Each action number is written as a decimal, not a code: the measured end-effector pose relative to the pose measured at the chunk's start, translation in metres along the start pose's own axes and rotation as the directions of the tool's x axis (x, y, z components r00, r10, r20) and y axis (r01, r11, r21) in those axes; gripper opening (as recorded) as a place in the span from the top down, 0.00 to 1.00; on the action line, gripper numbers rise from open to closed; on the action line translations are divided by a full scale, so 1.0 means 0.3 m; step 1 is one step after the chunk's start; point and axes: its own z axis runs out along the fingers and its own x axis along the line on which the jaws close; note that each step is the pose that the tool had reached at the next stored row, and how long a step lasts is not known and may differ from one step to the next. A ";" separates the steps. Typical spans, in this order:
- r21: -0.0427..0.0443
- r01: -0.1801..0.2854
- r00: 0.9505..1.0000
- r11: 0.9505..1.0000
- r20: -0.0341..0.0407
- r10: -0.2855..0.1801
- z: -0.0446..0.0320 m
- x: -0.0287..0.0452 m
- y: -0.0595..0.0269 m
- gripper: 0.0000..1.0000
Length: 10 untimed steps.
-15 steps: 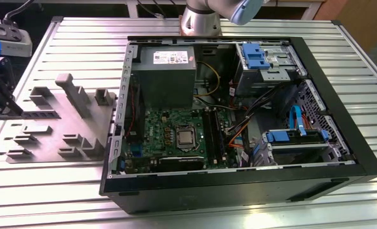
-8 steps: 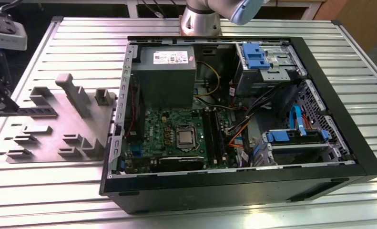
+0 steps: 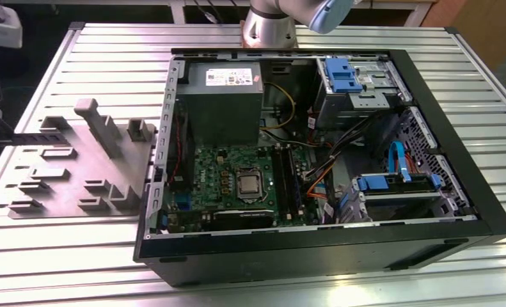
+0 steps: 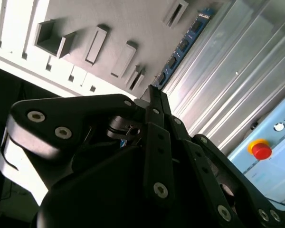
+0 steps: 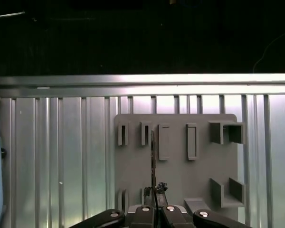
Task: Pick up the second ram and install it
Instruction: 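Pick up the second ram and move it above second insertion slot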
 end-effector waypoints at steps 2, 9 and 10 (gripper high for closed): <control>0.000 0.000 1.000 1.000 0.000 0.000 -0.026 -0.001 0.000 0.89; 0.002 0.000 1.000 1.000 0.000 0.000 -0.118 -0.003 0.002 0.89; 0.002 0.000 1.000 1.000 0.000 0.000 -0.132 -0.004 0.003 0.89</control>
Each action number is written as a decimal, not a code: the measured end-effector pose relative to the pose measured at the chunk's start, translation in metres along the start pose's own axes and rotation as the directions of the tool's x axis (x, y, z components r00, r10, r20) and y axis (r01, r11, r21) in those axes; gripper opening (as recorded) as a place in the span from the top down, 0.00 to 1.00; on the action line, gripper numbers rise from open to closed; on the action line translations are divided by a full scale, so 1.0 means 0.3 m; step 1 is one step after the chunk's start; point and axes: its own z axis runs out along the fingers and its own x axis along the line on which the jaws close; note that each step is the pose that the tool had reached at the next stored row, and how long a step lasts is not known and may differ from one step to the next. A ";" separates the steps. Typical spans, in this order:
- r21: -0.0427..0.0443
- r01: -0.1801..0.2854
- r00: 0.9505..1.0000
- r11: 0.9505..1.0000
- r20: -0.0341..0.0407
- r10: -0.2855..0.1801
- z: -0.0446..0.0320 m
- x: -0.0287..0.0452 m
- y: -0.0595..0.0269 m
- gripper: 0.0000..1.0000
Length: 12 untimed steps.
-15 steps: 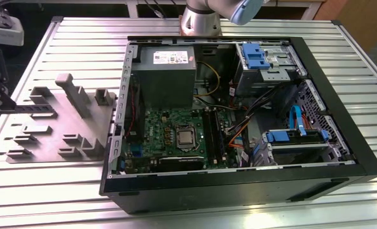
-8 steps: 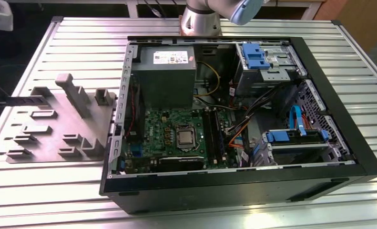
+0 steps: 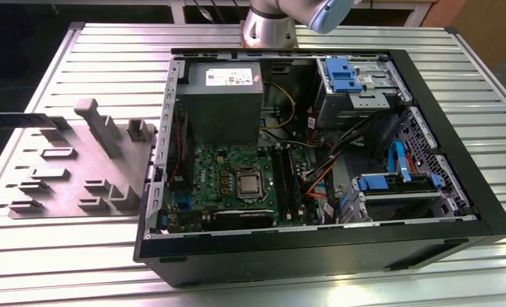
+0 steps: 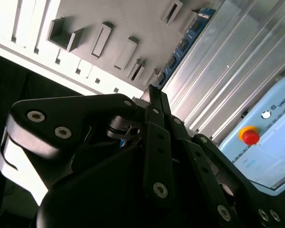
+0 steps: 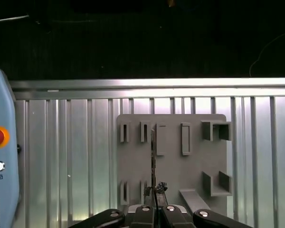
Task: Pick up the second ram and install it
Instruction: 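Pick up the second ram and move it above second insertion slot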
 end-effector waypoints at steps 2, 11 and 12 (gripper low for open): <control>0.000 0.000 1.000 1.000 0.000 0.000 -0.030 -0.001 0.000 0.89; 0.001 0.000 1.000 1.000 0.000 0.000 -0.082 -0.002 0.002 0.89; 0.001 0.000 1.000 1.000 0.000 0.000 -0.083 -0.002 0.001 0.89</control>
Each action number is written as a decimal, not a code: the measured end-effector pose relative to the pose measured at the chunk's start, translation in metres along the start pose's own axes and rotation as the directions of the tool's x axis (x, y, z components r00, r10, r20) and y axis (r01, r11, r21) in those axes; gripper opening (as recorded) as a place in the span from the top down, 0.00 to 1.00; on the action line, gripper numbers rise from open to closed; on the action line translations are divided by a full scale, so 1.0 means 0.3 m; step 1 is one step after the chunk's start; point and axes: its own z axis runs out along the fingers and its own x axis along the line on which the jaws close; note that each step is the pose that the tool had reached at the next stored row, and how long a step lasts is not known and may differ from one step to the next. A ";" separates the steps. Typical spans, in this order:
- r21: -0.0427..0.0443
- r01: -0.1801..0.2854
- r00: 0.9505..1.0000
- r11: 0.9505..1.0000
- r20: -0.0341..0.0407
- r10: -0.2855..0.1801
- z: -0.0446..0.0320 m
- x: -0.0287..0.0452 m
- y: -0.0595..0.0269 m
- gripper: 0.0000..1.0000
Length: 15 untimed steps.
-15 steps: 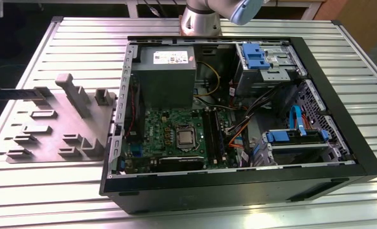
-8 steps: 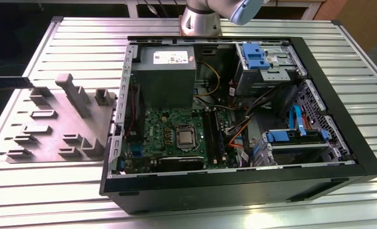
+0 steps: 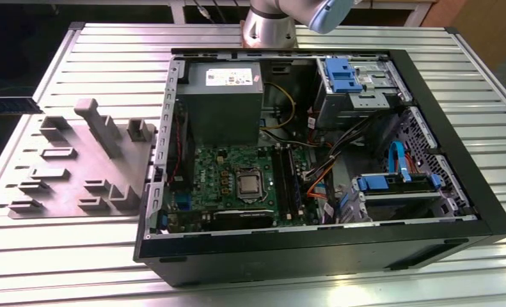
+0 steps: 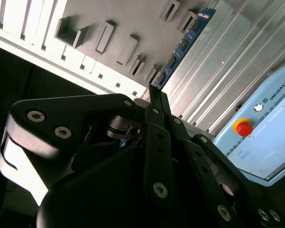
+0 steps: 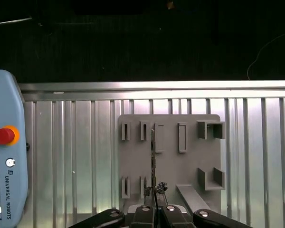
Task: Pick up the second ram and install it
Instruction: 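Pick up the second ram and move it above second insertion slot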
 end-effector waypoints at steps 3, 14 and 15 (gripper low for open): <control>0.000 0.000 1.000 1.000 0.000 0.000 -0.001 0.000 -0.005 0.89; 0.000 0.000 1.000 1.000 0.000 0.000 -0.001 -0.002 -0.065 0.89; 0.000 0.000 1.000 1.000 0.000 0.000 -0.001 -0.002 -0.071 0.89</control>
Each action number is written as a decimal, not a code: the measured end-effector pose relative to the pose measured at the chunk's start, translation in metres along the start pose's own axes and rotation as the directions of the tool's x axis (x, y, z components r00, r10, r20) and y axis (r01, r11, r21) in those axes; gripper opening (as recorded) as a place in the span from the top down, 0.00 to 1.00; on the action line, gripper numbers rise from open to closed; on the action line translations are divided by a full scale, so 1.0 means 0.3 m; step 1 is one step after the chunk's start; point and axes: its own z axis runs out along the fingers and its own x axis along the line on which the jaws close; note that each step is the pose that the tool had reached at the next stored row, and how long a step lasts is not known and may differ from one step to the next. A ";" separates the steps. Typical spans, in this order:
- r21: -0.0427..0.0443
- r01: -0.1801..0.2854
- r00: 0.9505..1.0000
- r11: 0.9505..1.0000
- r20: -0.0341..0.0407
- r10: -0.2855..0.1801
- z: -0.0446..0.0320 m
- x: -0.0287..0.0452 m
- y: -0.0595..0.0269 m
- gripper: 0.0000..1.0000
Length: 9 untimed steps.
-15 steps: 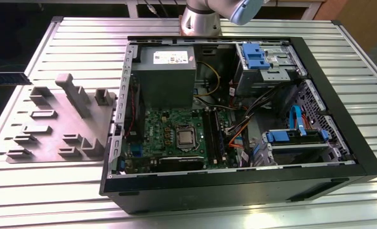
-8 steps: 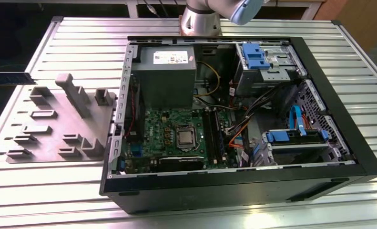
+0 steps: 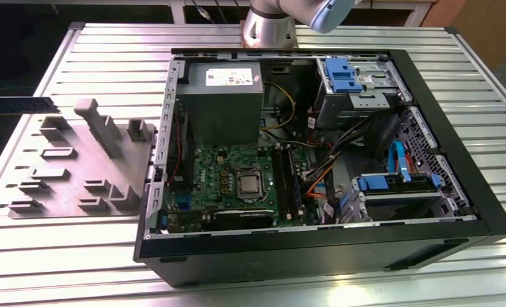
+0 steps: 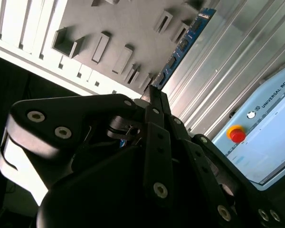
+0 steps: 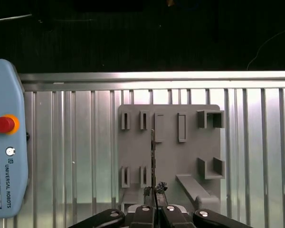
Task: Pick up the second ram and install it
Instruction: 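Pick up the second ram and move it above second insertion slot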
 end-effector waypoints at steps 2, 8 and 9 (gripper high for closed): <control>0.000 0.000 1.000 1.000 0.000 0.000 0.000 0.000 -0.012 0.89; 0.000 0.000 1.000 1.000 0.000 0.000 0.001 -0.002 -0.054 0.89; 0.000 0.000 1.000 1.000 0.000 0.000 0.002 -0.002 -0.062 0.89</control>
